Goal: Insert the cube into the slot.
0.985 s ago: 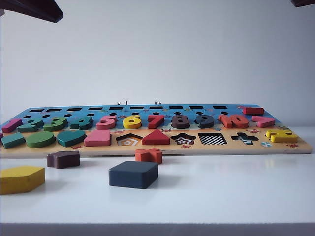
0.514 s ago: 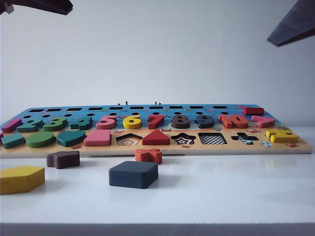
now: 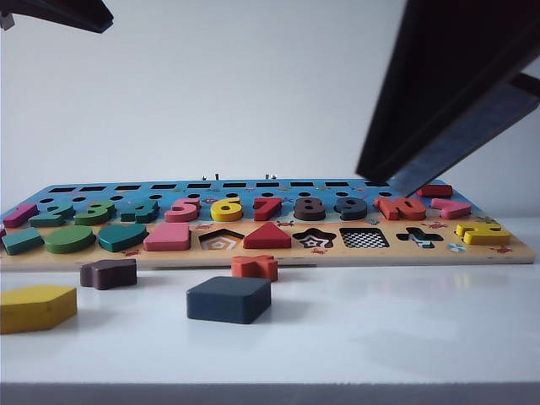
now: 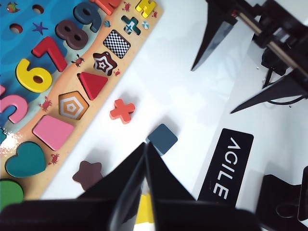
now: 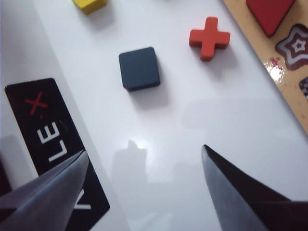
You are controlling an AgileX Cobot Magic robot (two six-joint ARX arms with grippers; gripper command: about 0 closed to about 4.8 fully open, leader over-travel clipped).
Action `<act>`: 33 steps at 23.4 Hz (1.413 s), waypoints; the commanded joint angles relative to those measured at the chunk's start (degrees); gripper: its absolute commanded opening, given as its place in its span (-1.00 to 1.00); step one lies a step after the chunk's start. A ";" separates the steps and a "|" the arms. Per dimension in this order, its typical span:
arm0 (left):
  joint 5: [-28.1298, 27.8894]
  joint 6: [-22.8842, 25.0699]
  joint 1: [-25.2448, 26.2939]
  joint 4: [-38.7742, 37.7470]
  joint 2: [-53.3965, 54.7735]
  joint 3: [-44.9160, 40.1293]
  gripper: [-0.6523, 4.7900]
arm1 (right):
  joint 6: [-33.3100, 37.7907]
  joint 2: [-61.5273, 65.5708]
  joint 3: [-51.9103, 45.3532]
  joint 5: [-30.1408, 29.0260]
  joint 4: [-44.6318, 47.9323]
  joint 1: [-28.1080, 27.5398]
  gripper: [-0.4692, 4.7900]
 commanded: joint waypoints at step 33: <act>0.26 0.24 0.04 -0.66 -0.02 0.28 -0.70 | -6.21 14.88 0.28 1.53 18.86 4.46 0.73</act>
